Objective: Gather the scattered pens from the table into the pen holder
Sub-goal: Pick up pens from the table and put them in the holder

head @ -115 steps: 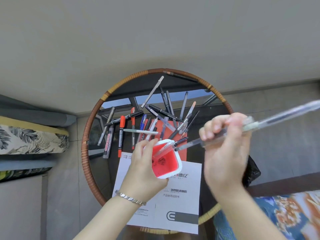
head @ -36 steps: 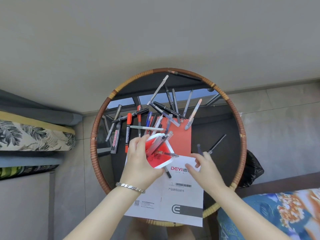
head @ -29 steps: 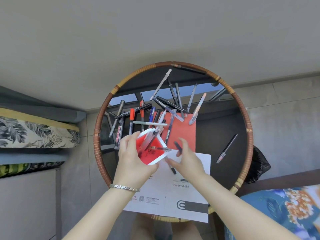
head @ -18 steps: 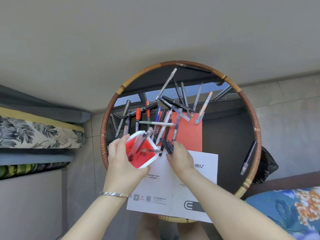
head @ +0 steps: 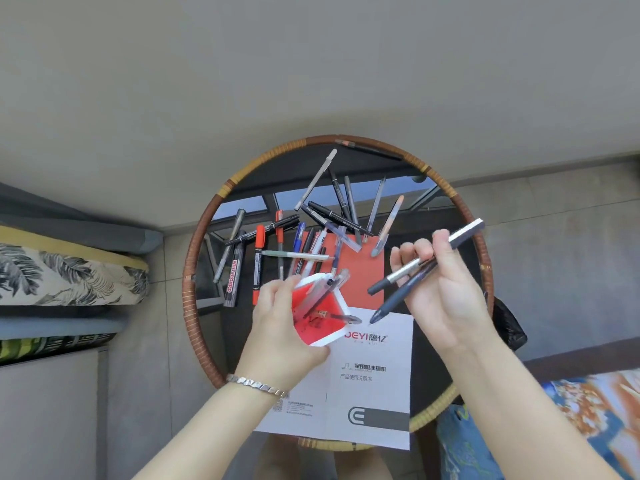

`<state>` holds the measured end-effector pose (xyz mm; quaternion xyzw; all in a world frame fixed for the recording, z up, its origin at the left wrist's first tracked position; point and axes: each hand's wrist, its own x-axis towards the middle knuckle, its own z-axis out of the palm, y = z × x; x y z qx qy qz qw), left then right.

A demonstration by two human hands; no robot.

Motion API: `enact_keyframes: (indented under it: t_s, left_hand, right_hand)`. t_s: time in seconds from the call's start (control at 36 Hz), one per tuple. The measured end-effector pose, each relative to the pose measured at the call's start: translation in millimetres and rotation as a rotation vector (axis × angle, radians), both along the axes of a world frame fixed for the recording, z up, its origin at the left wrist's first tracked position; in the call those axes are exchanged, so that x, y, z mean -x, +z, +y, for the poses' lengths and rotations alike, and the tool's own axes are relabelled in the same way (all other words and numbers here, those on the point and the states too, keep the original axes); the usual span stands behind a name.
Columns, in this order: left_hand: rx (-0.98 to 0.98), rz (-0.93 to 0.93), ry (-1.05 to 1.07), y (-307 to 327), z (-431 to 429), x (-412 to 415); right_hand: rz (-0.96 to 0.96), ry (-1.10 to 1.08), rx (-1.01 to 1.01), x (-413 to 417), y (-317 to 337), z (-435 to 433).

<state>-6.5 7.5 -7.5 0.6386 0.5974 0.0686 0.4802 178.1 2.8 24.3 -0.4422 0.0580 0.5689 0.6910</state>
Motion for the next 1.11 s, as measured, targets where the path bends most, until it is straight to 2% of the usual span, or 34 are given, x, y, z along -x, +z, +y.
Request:
enact_keyframes:
  t_s: [0.08, 0.17, 0.33, 0.5, 0.72, 0.89, 0.97, 1.06, 1.11]
  left_hand:
    - [0.007, -0.040, -0.085, 7, -1, -16]
    - [0.006, -0.058, -0.141, 13, -3, -29]
    - [-0.019, -0.039, -0.108, 17, -1, -38]
    - [-0.025, -0.034, -0.090, 20, 5, -41]
    - [-0.061, -0.020, -0.146, 25, 0, -53]
    - [-0.168, 0.022, -0.252, 17, 1, -66]
    - [-0.142, 0.008, -0.247, 11, 5, -73]
    - [-0.095, 0.022, -0.227, 8, 11, -79]
    - [-0.098, 0.040, -0.227, 7, 14, -82]
  right_hand:
    - [-0.096, -0.057, -0.062, 7, 9, -1]
    - [-0.276, -0.004, -0.071, 14, 9, -4]
    - [-0.761, 0.179, -0.075, 18, 4, -19]
    - [-1.195, 0.239, -0.271, 11, -18, -34]
    - [-1.444, 0.310, -0.256, 2, -31, -45]
    - [-1.508, 0.423, -0.037, -10, -30, -50]
    - [-1.499, 0.338, 0.034, -28, -32, -52]
    - [-1.337, 0.233, 0.395, -57, -51, -52]
    - [-1.262, 0.342, 0.707, -82, -77, -56]
